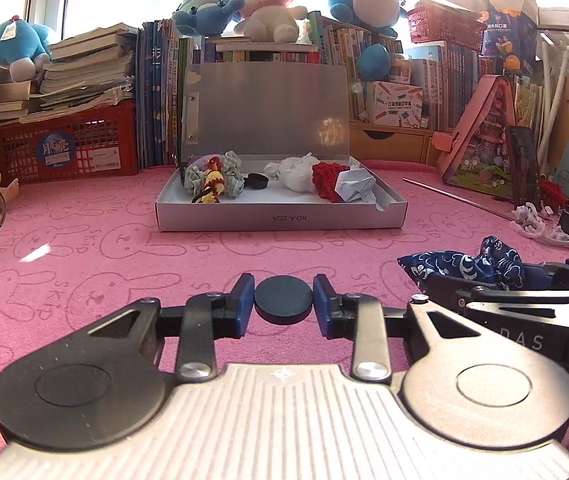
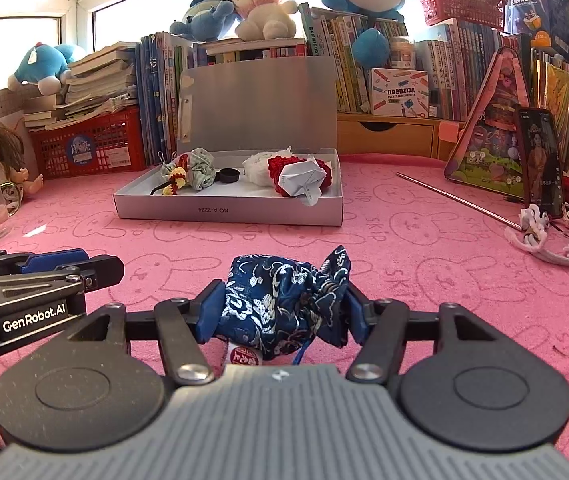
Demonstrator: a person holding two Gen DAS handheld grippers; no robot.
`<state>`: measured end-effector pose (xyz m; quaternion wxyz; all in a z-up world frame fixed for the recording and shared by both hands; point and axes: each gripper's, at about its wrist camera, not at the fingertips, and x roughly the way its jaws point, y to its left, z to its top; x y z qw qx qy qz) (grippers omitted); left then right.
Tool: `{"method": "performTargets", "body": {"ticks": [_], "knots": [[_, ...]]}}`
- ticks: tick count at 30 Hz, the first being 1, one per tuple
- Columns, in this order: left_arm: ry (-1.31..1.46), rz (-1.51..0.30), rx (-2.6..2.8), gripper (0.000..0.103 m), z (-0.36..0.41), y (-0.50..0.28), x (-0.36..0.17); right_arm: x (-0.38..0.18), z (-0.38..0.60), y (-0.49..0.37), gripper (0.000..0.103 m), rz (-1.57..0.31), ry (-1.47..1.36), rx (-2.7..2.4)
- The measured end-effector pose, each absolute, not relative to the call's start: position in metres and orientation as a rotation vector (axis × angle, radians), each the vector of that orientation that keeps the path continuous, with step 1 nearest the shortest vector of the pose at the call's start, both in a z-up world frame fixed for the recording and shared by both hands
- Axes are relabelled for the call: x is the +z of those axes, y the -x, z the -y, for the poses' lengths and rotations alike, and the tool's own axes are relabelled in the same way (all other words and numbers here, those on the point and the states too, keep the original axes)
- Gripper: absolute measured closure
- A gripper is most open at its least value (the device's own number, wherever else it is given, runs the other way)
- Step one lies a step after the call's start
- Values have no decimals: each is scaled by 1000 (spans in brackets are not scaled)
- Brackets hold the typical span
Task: Organize objects
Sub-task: 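Carry blue pouch and black disc with both grippers toward the box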
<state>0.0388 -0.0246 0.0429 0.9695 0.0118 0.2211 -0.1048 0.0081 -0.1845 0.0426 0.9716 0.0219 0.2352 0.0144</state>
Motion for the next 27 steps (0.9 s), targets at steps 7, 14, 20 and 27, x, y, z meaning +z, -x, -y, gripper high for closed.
{"method": "performTargets", "body": {"ticks": [7,14,20,27], "knots": [[-7,-458,-218,66,20,-68,54,56,187,-29,39,-459,-46,33],[-17,-447,-212,66,16,-102,69,71,193,-57,39,-445,-45,32],[-11,-459,-203,66,15,-131,75,79,198,-79,39,-450,-65,33],[-26,-466,-200,66,19,-156,76,80,199,-102,39,-460,-84,47]]}}
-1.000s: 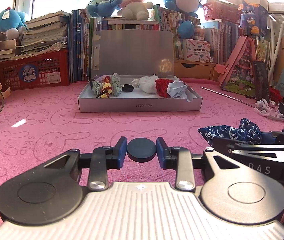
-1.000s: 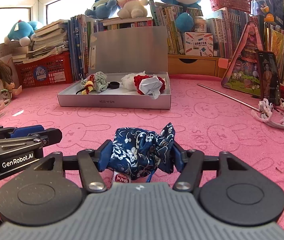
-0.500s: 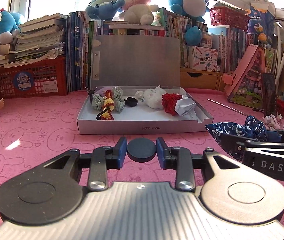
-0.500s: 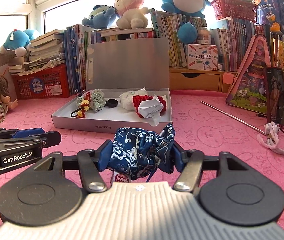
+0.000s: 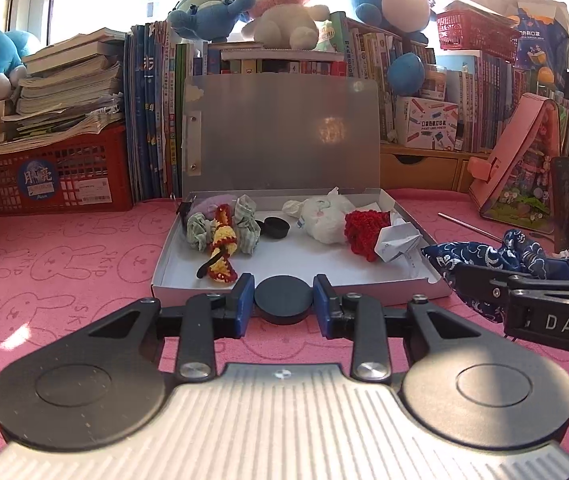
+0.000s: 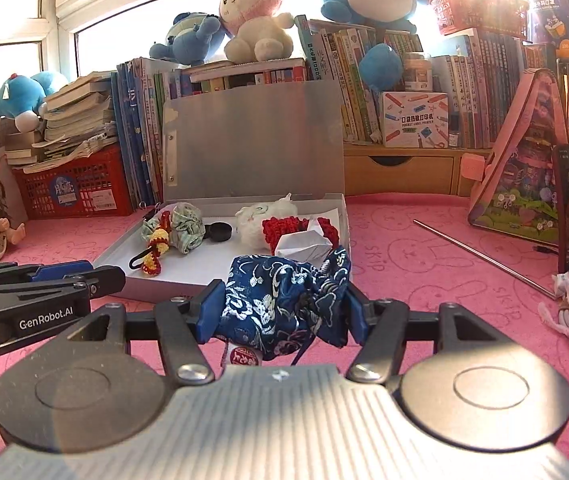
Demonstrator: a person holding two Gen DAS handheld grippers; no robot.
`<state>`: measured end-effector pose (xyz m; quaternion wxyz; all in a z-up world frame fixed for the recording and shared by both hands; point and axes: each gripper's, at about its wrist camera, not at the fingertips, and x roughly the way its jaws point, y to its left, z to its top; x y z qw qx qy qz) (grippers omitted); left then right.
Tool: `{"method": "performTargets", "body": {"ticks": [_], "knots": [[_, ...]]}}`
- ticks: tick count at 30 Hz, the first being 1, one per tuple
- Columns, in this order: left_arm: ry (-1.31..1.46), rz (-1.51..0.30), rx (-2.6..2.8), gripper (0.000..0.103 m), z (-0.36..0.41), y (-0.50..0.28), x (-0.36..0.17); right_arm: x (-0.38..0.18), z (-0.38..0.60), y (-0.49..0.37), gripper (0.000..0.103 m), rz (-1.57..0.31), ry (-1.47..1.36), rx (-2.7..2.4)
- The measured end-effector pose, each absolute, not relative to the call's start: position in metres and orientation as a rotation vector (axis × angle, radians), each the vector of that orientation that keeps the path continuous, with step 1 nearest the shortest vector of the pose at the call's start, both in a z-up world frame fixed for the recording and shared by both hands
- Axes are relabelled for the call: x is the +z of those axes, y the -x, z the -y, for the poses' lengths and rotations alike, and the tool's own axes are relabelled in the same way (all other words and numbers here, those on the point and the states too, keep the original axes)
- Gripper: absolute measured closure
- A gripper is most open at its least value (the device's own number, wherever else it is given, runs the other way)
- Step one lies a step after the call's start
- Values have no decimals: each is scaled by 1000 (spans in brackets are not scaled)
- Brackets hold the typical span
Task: Organize objects
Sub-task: 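Carry blue pouch and black disc with both grippers toward the box, then lower both grippers into the box and open them to release pouch and disc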
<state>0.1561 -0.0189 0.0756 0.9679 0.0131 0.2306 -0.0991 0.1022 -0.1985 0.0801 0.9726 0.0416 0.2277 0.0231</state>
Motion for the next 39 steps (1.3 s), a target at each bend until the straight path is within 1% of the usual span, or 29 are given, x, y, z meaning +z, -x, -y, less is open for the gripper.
{"method": "performTargets", "body": {"ticks": [8,16,25,28,34,39], "knots": [[21,-477,-212,66,16,-187,73,80,197,-130,39,-462,-103,76],[-8,-479,-177,66,18,-221,67,70,193,-166,39,-486,-101,76],[15,-491,-149,66,10,-255,62,75,194,-193,39,-483,-112,101],[24,-461,-144,66,4,-265,69,82,197,-204,39,-471,-117,84],[38,-452,-137,66,-2,-288,75,99,215,-230,39,-462,-198,71],[94,-472,-140,66,-4,-300,65,99,219,-247,39,-496,-307,124]]}}
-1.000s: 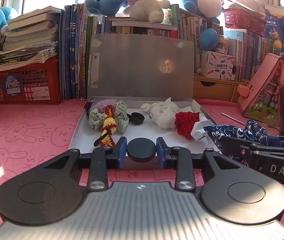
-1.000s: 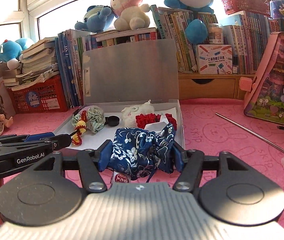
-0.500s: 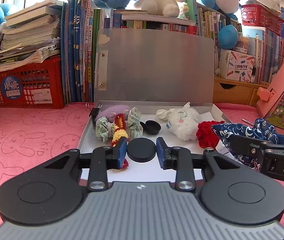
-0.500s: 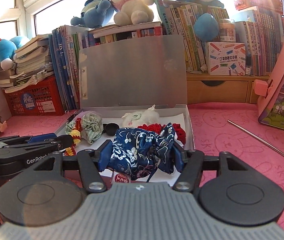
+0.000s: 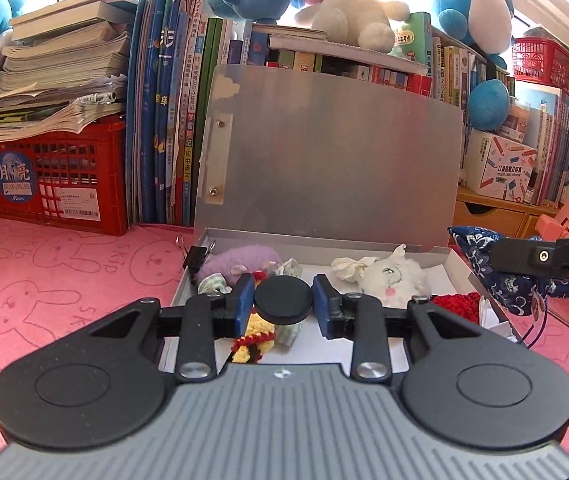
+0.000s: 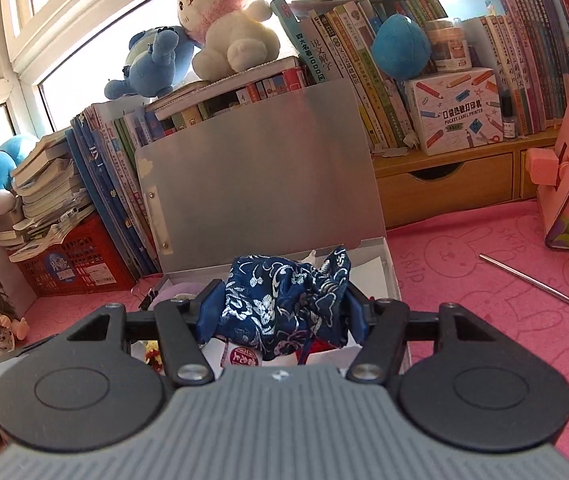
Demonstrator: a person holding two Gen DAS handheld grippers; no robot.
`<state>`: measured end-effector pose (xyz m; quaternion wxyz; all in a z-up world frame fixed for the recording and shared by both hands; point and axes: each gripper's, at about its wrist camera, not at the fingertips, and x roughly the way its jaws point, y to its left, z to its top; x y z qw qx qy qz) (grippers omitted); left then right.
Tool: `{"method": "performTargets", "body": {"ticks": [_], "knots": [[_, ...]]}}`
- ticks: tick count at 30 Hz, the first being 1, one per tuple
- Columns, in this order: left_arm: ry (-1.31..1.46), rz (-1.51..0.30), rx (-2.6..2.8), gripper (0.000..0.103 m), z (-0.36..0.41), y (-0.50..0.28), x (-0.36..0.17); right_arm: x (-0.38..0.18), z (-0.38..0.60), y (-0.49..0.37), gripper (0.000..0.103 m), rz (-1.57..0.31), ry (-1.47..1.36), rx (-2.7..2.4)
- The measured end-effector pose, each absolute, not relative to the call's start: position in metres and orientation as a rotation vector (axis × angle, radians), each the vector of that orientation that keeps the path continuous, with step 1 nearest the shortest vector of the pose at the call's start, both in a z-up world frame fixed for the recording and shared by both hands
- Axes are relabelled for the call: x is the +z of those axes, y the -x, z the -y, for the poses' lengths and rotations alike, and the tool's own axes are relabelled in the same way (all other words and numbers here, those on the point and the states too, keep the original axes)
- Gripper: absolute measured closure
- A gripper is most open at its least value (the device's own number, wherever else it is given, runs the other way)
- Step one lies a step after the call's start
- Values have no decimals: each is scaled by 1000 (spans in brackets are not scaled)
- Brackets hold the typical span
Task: Organize objects
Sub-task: 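Lower both grippers into the box and open them to release pouch and disc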
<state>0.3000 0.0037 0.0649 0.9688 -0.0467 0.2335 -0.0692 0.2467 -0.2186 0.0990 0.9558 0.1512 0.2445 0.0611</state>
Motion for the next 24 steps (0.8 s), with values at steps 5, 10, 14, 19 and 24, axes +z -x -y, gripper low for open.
{"method": "performTargets", "body": {"ticks": [5,10,14,19,24], "knots": [[84,-493,-127,66,0,-307,50,97,203,-261,39,-515,-324,159],[63,-505,-116,66,3,-315,42,102,191,-271,39,-506,-301,172],[30,-514,-109,66,5,-318,35,93,187,-275,38,-526,-285,180],[-9,-512,-112,66,9,-317,29,68,186,-277,38,-580,-246,159],[-29,-508,-115,66,11,-316,26,55,189,-275,38,-598,-230,146]]}}
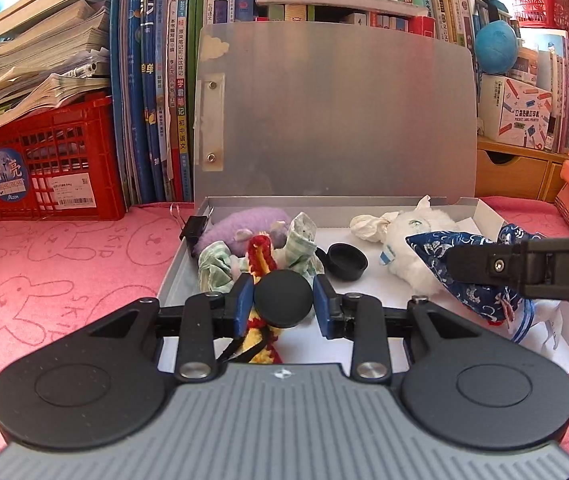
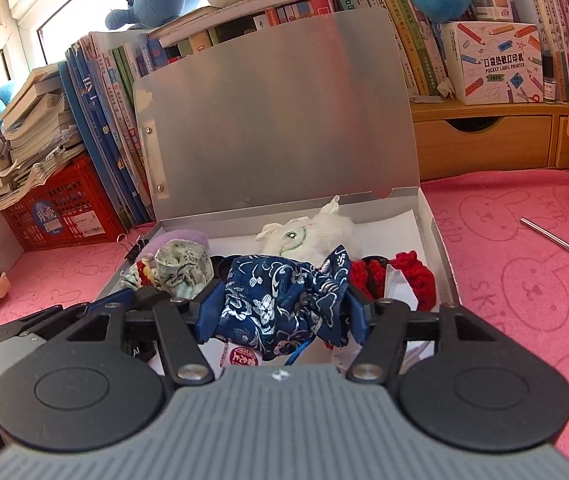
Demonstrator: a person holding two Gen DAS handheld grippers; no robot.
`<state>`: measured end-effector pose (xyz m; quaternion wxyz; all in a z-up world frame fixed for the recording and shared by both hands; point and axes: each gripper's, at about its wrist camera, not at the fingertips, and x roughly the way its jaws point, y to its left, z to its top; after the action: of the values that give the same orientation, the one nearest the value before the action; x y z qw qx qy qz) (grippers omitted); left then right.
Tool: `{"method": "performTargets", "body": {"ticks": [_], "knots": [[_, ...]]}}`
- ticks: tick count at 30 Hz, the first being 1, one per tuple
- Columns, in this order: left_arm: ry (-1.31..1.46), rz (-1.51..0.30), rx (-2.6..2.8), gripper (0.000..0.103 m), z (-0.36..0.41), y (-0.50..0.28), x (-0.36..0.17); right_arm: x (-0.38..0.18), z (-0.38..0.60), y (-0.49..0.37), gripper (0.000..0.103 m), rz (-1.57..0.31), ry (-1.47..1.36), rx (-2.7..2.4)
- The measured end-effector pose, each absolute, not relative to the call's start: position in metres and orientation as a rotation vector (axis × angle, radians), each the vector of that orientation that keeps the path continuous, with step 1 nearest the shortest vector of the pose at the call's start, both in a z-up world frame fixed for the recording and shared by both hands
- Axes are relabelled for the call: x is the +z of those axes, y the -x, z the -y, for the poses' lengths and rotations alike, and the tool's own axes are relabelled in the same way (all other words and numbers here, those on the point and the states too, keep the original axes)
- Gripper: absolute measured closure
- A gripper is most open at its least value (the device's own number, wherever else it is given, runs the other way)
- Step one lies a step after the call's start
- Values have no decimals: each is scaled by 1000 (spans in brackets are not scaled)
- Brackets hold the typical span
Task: Organize objects
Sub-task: 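Lower both grippers into the box and open them to release pouch and disc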
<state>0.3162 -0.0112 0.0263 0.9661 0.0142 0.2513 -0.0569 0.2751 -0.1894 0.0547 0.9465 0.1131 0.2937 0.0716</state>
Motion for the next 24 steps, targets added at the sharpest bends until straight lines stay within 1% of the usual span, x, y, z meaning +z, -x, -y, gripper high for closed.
{"method": "performTargets", "body": {"ticks": [12,14,15,17,20,21,22,23,24], "knots": [[-21,-534,-112,64,8,-314,22,45,182,-267,35,-597,-170,149],[-7,-549,-117,59,6,-315,21,46,182,-266,32,-592,-173,148],[-2,-552,-119,55,6,-314,21,47,182,-265,31,-588,-176,149],[-1,-553,-116,51,5,-313,20,48,183,-264,30,-582,-180,148],[-6,-545,-120,43,6,-310,21,51,184,-261,28,-575,-188,148],[-9,-540,-121,38,6,-308,22,52,184,-260,28,-570,-191,147],[-12,-536,-120,33,6,-307,23,53,185,-259,23,-565,-196,148],[-15,-532,-120,31,6,-306,24,55,185,-257,21,-558,-203,150],[-14,-529,-121,26,6,-304,26,57,186,-256,21,-554,-207,151]]}}
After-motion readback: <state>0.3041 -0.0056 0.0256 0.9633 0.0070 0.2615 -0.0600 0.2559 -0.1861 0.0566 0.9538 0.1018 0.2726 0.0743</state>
